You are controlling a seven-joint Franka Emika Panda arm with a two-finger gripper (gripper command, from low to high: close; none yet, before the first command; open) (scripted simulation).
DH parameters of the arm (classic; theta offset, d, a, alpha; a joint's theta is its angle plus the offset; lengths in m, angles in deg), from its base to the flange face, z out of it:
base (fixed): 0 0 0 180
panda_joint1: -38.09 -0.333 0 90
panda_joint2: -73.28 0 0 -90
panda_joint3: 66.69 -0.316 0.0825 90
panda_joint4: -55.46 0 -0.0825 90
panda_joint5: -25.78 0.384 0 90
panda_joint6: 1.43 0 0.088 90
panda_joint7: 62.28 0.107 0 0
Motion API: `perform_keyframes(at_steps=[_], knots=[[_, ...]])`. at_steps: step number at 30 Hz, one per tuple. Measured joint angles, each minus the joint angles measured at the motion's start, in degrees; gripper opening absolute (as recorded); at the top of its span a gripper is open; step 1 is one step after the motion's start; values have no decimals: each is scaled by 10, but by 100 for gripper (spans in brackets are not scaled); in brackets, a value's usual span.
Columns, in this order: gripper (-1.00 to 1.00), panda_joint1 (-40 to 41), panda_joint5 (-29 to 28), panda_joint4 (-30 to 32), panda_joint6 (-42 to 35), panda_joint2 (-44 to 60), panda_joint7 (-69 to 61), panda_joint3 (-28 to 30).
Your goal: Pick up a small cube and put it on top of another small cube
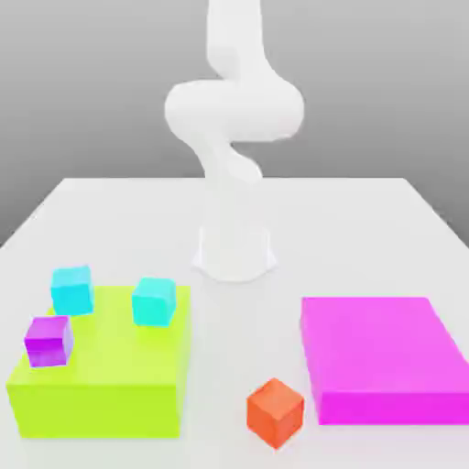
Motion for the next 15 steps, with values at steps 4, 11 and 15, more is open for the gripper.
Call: perform_keyframes(at_steps=[4, 11, 15], knots=[[0, 17, 12, 30, 43, 86, 74, -27], [0, 41, 14, 81, 116, 230, 213, -74], [0, 49, 1, 110, 157, 314, 302, -94]])
